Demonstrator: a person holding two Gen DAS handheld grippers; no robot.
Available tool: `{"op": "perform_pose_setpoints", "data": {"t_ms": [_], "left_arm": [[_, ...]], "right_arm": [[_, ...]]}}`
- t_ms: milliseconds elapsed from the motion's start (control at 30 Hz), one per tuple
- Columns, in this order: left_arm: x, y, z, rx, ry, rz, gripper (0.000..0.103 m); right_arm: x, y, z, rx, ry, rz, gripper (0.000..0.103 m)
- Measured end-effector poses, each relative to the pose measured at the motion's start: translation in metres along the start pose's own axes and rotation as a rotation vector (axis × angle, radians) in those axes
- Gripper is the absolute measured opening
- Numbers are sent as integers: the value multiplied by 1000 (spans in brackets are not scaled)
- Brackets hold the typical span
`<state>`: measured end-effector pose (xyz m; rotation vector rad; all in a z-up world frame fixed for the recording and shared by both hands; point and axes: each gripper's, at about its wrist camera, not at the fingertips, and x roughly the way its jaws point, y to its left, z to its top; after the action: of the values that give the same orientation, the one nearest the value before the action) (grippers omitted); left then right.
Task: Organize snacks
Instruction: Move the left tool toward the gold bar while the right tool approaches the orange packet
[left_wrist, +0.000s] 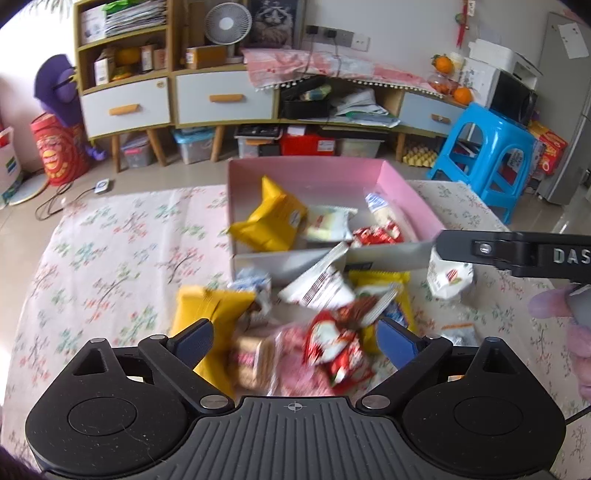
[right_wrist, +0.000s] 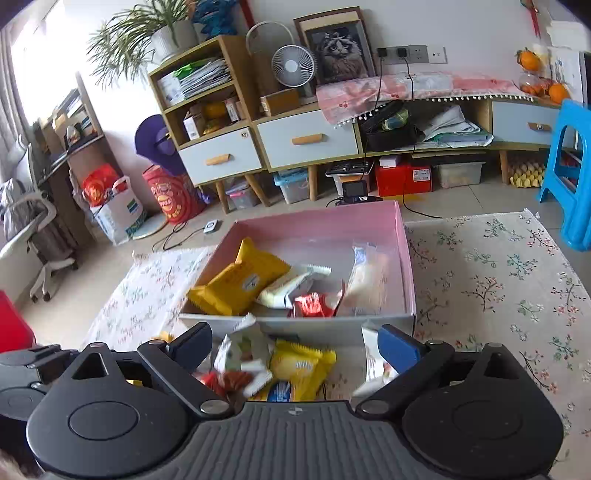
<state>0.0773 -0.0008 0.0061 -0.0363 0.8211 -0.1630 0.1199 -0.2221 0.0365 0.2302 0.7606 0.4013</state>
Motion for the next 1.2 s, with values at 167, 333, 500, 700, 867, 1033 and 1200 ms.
{"op": "perform_pose_setpoints", "data": {"t_ms": [167, 333, 500, 700, 867, 1033, 1200], "left_arm": [[-6, 17, -12, -35, 26, 9, 97], [-11, 35, -26, -59, 37, 33, 97], [-10, 49, -40, -78, 70, 53, 97], [-7, 63, -57, -174, 139, 107, 97], [3, 68, -65, -243, 169, 143, 97], [11, 64, -67, -260, 173, 170, 97], [20, 56, -68, -226, 153, 210, 97]], "right_arm": [[-6, 0, -14, -45, 24, -21, 89], [-12, 1, -23, -80, 32, -39, 89], [-18, 1, -32, -124, 31, -46, 92], [-14, -1, -46, -184, 81, -79, 92], [-1, -7, -56, -180, 152, -168, 92], [8, -13, -59, -149, 193, -193, 92], [20, -15, -63, -128, 218, -214, 92]]}}
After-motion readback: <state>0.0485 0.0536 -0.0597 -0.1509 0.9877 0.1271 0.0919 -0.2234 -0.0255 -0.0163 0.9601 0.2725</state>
